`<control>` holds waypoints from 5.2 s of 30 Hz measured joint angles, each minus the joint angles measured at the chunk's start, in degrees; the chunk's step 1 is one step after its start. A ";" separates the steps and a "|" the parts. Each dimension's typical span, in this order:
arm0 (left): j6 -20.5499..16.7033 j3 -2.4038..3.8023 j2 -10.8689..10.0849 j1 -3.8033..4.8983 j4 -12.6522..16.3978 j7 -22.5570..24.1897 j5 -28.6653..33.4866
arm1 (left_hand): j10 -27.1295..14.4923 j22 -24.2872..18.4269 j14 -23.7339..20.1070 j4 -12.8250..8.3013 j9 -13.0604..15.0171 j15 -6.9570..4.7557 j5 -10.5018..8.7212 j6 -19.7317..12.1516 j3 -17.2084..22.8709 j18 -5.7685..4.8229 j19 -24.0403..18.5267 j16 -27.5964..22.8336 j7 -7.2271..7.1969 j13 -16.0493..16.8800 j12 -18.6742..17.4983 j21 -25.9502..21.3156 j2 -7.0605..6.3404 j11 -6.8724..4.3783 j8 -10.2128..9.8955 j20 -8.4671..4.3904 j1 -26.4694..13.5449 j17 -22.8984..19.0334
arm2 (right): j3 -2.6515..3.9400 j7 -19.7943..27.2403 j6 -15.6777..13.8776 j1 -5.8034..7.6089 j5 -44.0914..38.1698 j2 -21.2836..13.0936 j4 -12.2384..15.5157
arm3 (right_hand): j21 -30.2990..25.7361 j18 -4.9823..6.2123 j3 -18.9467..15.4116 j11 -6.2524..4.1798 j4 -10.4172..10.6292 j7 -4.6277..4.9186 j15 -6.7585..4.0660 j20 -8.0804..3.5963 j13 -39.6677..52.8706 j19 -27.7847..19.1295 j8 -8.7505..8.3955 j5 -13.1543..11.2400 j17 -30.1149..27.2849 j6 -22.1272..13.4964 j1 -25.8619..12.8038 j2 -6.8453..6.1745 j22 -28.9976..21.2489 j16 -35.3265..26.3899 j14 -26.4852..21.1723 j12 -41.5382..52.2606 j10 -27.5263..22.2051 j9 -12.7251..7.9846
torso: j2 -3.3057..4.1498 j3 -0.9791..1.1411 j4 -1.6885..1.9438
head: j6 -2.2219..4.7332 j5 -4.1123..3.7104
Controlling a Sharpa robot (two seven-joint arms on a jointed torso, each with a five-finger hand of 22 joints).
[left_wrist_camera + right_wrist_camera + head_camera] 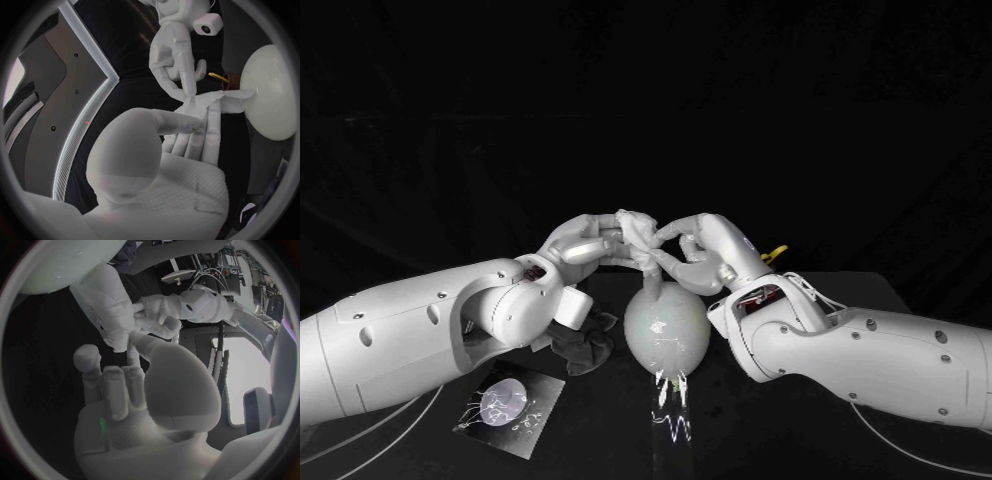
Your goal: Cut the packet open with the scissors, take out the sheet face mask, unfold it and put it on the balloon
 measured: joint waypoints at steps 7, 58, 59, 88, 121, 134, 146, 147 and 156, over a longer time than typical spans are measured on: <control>-0.26 0.00 -0.05 0.00 -0.06 -0.08 -1.38 | 0.00 0.00 0.00 0.00 0.00 0.00 0.00 0.00 0.00 0.00 0.00 -0.01 0.00 0.00 0.00 0.00 0.00 0.00 0.00 0.00 0.00 0.06 | 0.43 2.16 -0.04 0.03 3.75 -0.81 -0.10 | 0.00 -0.02 0.16 0.00 0.16 -0.02 0.00 0.00 -0.03 0.00 0.02 0.19 0.01 0.02 0.00 -0.01 0.05 -0.04 0.00 0.15 0.00 0.00 | -0.01 -0.01 0.00 | 0.07 0.07; 2.49 0.01 -0.04 0.02 -1.30 -1.89 -2.26 | 3.30 0.07 0.28 -0.15 0.36 0.12 1.37 2.98 0.66 -0.08 1.05 0.71 0.52 0.07 0.38 1.16 -0.41 -1.01 1.79 -0.65 -0.41 1.80 | 1.58 7.81 3.60 0.91 20.51 -1.95 -3.75 | -7.45 0.50 -2.74 2.57 0.62 3.65 2.19 -0.40 -0.01 -7.20 -3.47 0.27 0.05 -8.59 -4.02 -1.33 -4.46 -1.38 0.12 -8.25 0.01 -0.95 | 0.02 -0.04 0.01 | 0.60 -0.17; 2.49 0.01 -0.06 0.02 -1.30 -1.89 -2.06 | 3.29 0.07 0.28 -0.15 0.35 0.12 1.37 2.98 0.66 -0.08 1.05 0.71 0.52 0.07 0.38 1.16 -0.41 -1.01 1.79 -0.65 -0.41 1.80 | 1.57 8.02 4.01 0.91 20.60 -2.09 -3.73 | -8.21 0.53 -3.36 3.17 0.81 4.36 2.76 0.03 -0.01 -7.84 -4.19 0.27 0.05 -9.31 -4.21 -1.54 -4.85 -1.49 0.08 -8.69 0.04 -1.29 | 0.02 -0.04 0.01 | 0.60 -0.17; 2.45 0.01 -0.32 0.00 -1.23 -1.82 -0.55 | 3.29 0.07 0.78 -0.31 0.33 0.03 1.36 2.98 0.80 -0.07 1.15 0.83 0.52 0.06 0.38 1.17 -0.76 -1.00 1.79 -0.53 -0.76 1.87 | 0.81 10.92 12.95 0.58 18.79 -3.95 -3.98 | -11.09 0.49 -9.19 4.50 2.22 5.48 4.21 1.84 -0.04 -10.68 -6.83 0.27 0.04 -11.04 -4.97 -4.08 -6.15 -1.83 0.12 -9.27 0.19 -3.05 | 0.03 -0.03 0.01 | 0.53 -0.18; 2.82 0.01 -0.49 0.00 -0.90 -1.61 0.04 | 1.63 1.12 0.67 -0.54 -0.58 -3.16 0.74 2.34 -5.37 0.95 -3.72 -1.25 0.51 0.00 0.03 3.14 -2.55 -0.01 0.27 -0.57 -3.34 2.15 | 0.52 13.84 13.44 0.45 20.48 -2.77 -3.88 | -3.10 0.06 -5.05 1.53 0.64 1.63 1.81 0.32 -0.03 -2.74 -2.38 0.08 0.01 -2.23 1.23 3.79 0.22 0.00 0.04 -0.10 0.11 -1.33 | 0.03 0.00 -0.02 | 0.30 -0.19; 2.75 0.01 -0.57 0.00 -0.88 -1.71 -1.17 | 1.79 6.79 -2.02 3.24 -1.58 -2.72 0.30 3.19 -33.16 -1.42 -13.00 -1.21 0.52 0.01 0.38 11.07 -3.80 0.33 -1.17 -0.35 -3.92 1.47 | 0.52 14.55 11.93 0.43 23.07 -3.17 -2.90 | -2.81 0.02 -4.90 1.53 0.48 1.64 1.62 0.31 -0.02 -2.35 -2.38 0.20 0.05 -2.26 1.30 3.86 0.47 -0.05 0.23 -0.11 0.11 -1.33 | 0.03 -0.01 -0.02 | 0.42 -0.27; 2.24 0.01 -0.55 0.00 -0.94 -1.96 -2.94 | 3.52 4.11 -2.43 4.51 -1.55 -2.73 -0.69 4.27 -37.73 -0.03 -11.53 -1.06 0.68 0.01 1.17 8.04 -5.23 -0.24 -1.01 1.52 -3.25 1.47 | 0.52 14.85 10.80 0.43 25.87 -3.36 -2.31 | -2.47 -0.01 -4.65 1.54 0.40 1.67 1.63 0.11 0.01 -2.15 -2.10 0.15 0.00 -2.31 1.29 3.85 0.66 0.00 0.23 -0.17 0.11 -1.32 | 0.03 -0.01 0.00 | 0.43 -0.32; 2.16 0.01 -0.55 0.01 -0.94 -1.98 -3.05 | 4.35 3.95 -2.08 4.52 -1.48 -3.07 -1.25 4.85 -38.03 0.09 -11.21 -0.65 0.72 0.03 1.60 8.02 -5.48 -0.40 -0.64 1.78 -2.93 1.49 | 0.52 14.87 10.74 0.43 26.03 -3.40 -2.22 | -2.47 -0.01 -4.61 1.54 0.44 1.64 1.63 0.11 0.01 -2.15 -2.09 0.14 0.00 -2.29 1.29 3.85 0.66 0.00 0.23 -0.17 0.11 -1.32 | 0.03 -0.01 0.00 | 0.45 -0.32; 0.41 0.01 -0.54 0.01 -1.07 -2.15 -3.99 | 11.24 6.88 2.84 2.39 -0.59 -6.11 -6.19 9.43 -39.84 0.91 -7.30 2.91 1.45 0.25 4.21 13.72 -2.15 -2.76 1.79 -1.78 4.08 3.13 | 0.53 15.16 10.33 0.43 27.39 -3.91 -1.06 | -2.47 -0.36 -4.57 1.54 0.47 1.52 1.42 0.11 -0.01 -2.15 -2.11 0.11 0.01 -2.20 1.29 3.84 0.66 0.00 0.01 -0.18 0.10 -1.32 | 0.04 0.00 -0.02 | 0.55 -0.35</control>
